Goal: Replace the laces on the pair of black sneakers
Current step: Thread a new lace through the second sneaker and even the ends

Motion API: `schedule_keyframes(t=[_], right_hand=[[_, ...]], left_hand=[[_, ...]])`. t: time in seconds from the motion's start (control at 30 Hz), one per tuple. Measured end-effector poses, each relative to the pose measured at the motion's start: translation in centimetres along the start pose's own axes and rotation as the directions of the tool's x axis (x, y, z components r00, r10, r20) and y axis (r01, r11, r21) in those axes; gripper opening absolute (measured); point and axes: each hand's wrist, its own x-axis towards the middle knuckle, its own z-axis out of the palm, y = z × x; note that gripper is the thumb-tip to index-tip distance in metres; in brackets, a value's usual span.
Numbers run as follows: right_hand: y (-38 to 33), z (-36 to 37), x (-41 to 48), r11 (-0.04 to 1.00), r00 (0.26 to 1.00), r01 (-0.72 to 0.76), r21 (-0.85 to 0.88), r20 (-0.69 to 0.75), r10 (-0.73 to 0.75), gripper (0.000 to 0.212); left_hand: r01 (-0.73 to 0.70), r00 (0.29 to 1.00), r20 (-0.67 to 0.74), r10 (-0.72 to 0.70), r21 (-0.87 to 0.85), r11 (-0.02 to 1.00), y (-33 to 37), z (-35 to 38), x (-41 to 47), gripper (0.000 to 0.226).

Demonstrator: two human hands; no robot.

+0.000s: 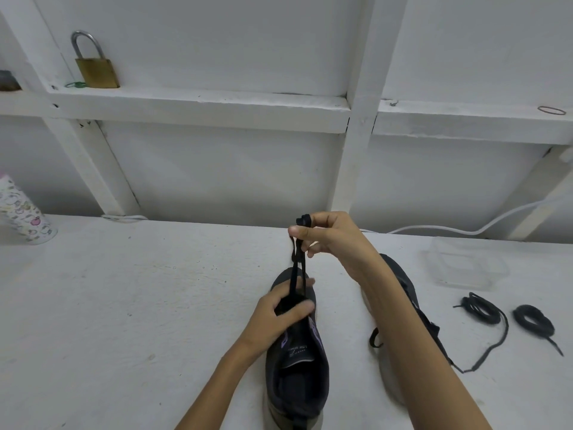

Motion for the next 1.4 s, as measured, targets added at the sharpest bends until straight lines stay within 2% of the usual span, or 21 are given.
schedule_keyframes(t=[0.13,0.23,0.33,0.47,0.53,0.6,0.63,0.67,0.73,0.8,0.87,0.9,0.97,1.0,1.07,1.13,1.2,1.27,1.33,1.4], right_hand=[[0.1,0.0,-0.1,1.0,1.0,0.015,-0.007,-0.02,-0.015,0.012],[0.5,-0.1,-0.1,1.0,0.998,0.029,0.003,-0.058,-0.029,0.014],[0.9,-0.1,-0.2,0.999,0.997,0.038,-0.006,-0.074,-0.038,0.019],[1.4,-0.1,-0.4,0.998,0.994,0.013,-0.057,-0.107,-0.019,0.028],[2.2,-0.1,-0.6,0.996,0.986,-0.019,-0.09,-0.166,0.003,0.033],[3.5,-0.6,-0.7,0.959,0.96,-0.057,-0.279,-0.278,-0.024,0.04],[4.2,-1.0,-0.9,0.894,0.944,-0.088,-0.44,-0.324,-0.066,0.044],[4.8,-1.5,-1.1,0.779,0.927,-0.139,-0.611,-0.357,-0.114,0.049],[6.1,-2.5,-1.5,0.492,0.906,-0.261,-0.83,-0.386,-0.17,0.054],[7.2,-3.1,-1.4,0.289,0.927,-0.34,-0.895,-0.371,-0.059,0.044],[8.2,-3.4,-0.9,0.144,0.934,-0.343,-0.928,-0.321,0.159,0.035],[8.5,-3.4,-0.7,0.096,0.922,-0.331,-0.939,-0.3,0.244,0.034],[9.0,-3.3,-0.1,0.04,0.906,-0.307,-0.951,-0.279,0.318,0.037],[9.1,-3.2,0.3,0.03,0.906,-0.296,-0.955,-0.27,0.325,0.039],[9.1,-3.0,1.2,0.053,0.923,-0.266,-0.962,-0.238,0.302,0.043],[9.3,-2.6,2.6,0.134,0.957,-0.21,-0.969,-0.175,0.232,0.044],[9.8,-1.9,3.9,0.237,0.983,-0.126,-0.963,-0.089,0.162,0.041],[10.6,-1.3,4.9,0.314,0.99,-0.07,-0.947,-0.027,0.137,0.032],[11.4,-1.0,5.4,0.346,0.987,-0.066,-0.936,-0.01,0.163,0.027],[11.9,-1.2,5.6,0.372,0.98,-0.09,-0.924,-0.017,0.196,0.024]], left_hand=[[-0.064,0.987,-0.158,0.031,-0.206,0.976,2.9,0.4,0.5,0.026],[-0.063,0.971,-0.239,-0.004,-0.271,0.96,3.8,0.6,0.7,0.018],[-0.052,0.97,-0.242,-0.025,-0.307,0.95,4.0,0.5,0.7,0.021],[-0.026,0.986,-0.167,-0.031,-0.332,0.943,3.4,-0.4,0.5,0.035],[-0.034,0.977,-0.209,-0.04,-0.34,0.94,2.9,-0.9,0.2,0.033],[-0.058,0.948,-0.312,-0.068,-0.38,0.923,2.4,-1.6,-0.1,0.031],[-0.076,0.926,-0.367,-0.088,-0.41,0.909,2.0,-2.1,-0.3,0.032],[-0.09,0.899,-0.422,-0.113,-0.431,0.898,1.4,-2.9,-0.5,0.033],[-0.083,0.835,-0.525,-0.164,-0.416,0.905,-0.1,-4.5,-1.0,0.028],[0.001,0.772,-0.598,-0.214,-0.336,0.942,-2.2,-6.1,-1.6,0.021],[0.121,0.741,-0.628,-0.238,-0.225,0.967,-4.0,-7.2,-2.3,0.016],[0.186,0.735,-0.636,-0.235,-0.144,0.972,-4.8,-7.5,-2.6,0.015],[0.313,0.719,-0.668,-0.193,0.063,0.948,-6.0,-8.0,-3.2,0.011],[0.383,0.707,-0.686,-0.172,0.167,0.908,-6.2,-8.2,-3.4,0.009],[0.528,0.71,-0.688,-0.153,0.375,0.762,-6.0,-8.5,-3.2,0.006],[0.56,0.753,-0.645,-0.13,0.523,0.642,-6.0,-8.8,-2.2,0.011],[0.471,0.798,-0.602,0.006,0.629,0.618,-6.0,-8.9,-0.3,0.018],[0.319,0.871,-0.477,0.121,0.735,0.599,-5.9,-8.6,2.1,0.029],[0.147,0.953,-0.273,0.134,0.8,0.582,-6.2,-8.3,4.3,0.043],[0.051,0.991,-0.109,0.076,0.842,0.536,-6.8,-8.1,5.7,0.047]])
